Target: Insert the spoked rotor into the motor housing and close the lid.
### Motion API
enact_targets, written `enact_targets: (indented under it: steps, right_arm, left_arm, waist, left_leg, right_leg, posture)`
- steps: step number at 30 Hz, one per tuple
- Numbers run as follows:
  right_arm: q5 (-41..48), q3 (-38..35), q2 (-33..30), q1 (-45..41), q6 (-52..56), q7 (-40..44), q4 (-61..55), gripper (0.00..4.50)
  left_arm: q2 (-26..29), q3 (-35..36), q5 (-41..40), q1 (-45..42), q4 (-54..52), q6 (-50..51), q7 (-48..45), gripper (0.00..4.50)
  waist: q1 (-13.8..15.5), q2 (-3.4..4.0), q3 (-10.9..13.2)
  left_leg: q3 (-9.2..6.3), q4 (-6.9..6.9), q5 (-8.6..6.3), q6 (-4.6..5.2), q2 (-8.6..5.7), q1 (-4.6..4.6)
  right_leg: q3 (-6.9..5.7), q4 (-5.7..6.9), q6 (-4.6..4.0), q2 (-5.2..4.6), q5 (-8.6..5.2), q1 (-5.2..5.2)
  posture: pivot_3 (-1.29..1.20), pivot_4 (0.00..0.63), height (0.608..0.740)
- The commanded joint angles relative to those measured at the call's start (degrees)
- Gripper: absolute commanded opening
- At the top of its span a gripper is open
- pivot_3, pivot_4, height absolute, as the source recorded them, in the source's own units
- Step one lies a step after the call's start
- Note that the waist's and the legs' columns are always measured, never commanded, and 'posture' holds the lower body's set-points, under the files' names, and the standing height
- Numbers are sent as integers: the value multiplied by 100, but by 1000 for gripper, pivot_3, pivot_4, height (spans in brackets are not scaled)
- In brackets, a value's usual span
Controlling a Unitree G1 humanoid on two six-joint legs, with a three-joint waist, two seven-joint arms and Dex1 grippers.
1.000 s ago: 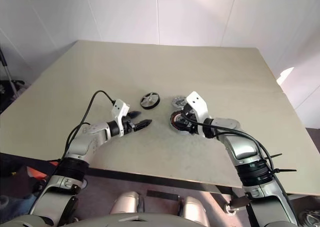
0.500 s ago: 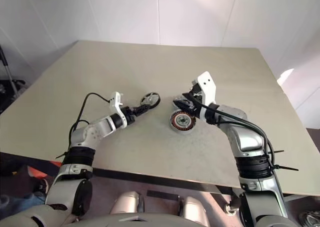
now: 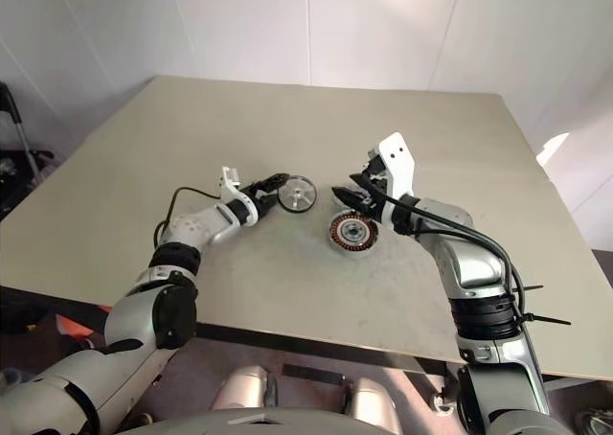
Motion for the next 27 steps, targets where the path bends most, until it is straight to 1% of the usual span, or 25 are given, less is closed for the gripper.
enact_targets:
  steps: [1, 3, 5, 7, 11, 15, 17, 19, 27]
  right_arm:
    - [104, -165, -1, -195, -42, -82, -251, 2579]
    - [105, -164, 0, -206, -47, -113, -259, 2579]
    - [103, -164, -5, -210, -56, -134, -260, 2579]
    - [102, -175, -13, -208, -69, -158, -254, 2579]
    - [117, -189, -31, -203, -78, -192, -271, 2579]
    - [91, -281, -94, -187, -131, -220, -208, 2579]
    - [64, -380, -142, -220, -160, -267, -108, 2579]
    - [31, -478, -213, -278, -201, -308, 16, 2579]
    - [32, -546, -270, -328, -250, -334, 46, 2579]
  left_arm:
    - [27, -143, 176, -176, 216, -78, -58, 2650]
    - [45, -156, 182, -224, 246, -29, -176, 1917]
    - [80, -183, 150, -223, 159, 99, -391, 1287]
    - [128, -209, 119, -157, -14, 226, -568, 1287]
    - [251, -214, 25, 64, -381, 500, -796, 1287]
    - [359, 42, -459, 429, -1154, 973, -1057, 1287]
    - [371, 119, -620, 541, -1429, 1140, -1037, 1287]
    - [389, 97, -578, 608, -1478, 1206, -853, 1287]
    - [341, -98, -315, 523, -1146, 1026, -591, 1287]
  waist:
    - [10, 0, 0]
    - [21, 0, 0]
    - [27, -2, 1]
    - [26, -2, 1]
    - [15, -3, 3]
    - [9, -3, 3]
    - [14, -3, 3]
    - [19, -3, 3]
    - [19, -3, 3]
  left_leg:
    - [0, 0, 0, 0, 0, 0]
    - [0, -1, -1, 1, 0, -3]
    - [0, -2, -1, 2, 0, -7]
    - [0, -2, -1, 1, 0, -9]
    - [0, -4, -2, 2, 0, -22]
    - [0, -3, -1, 1, 1, -44]
    - [0, 1, 0, 1, 1, -61]
    - [0, 11, 1, 2, 1, -86]
    - [0, 15, 1, 4, 0, -84]
  right_leg:
    - [0, 0, 1, 0, 0, 0]
    - [0, -1, 1, 0, 0, -1]
    - [0, -2, -5, -1, 3, -3]
    - [0, -2, -28, -1, 15, -4]
    - [0, -2, -30, -2, 16, -18]
    - [0, 4, -32, -2, 17, -45]
    - [0, 8, -34, -2, 18, -65]
    - [0, 17, -36, -3, 19, -85]
    - [-1, 18, -36, -4, 20, -83]
  posture:
    - [0, 0, 740]
    - [0, 0, 740]
    - [0, 0, 740]
    - [0, 0, 740]
    - [0, 0, 740]
    - [0, 0, 740]
    - [0, 0, 740]
    - [0, 0, 740]
    - [0, 0, 740]
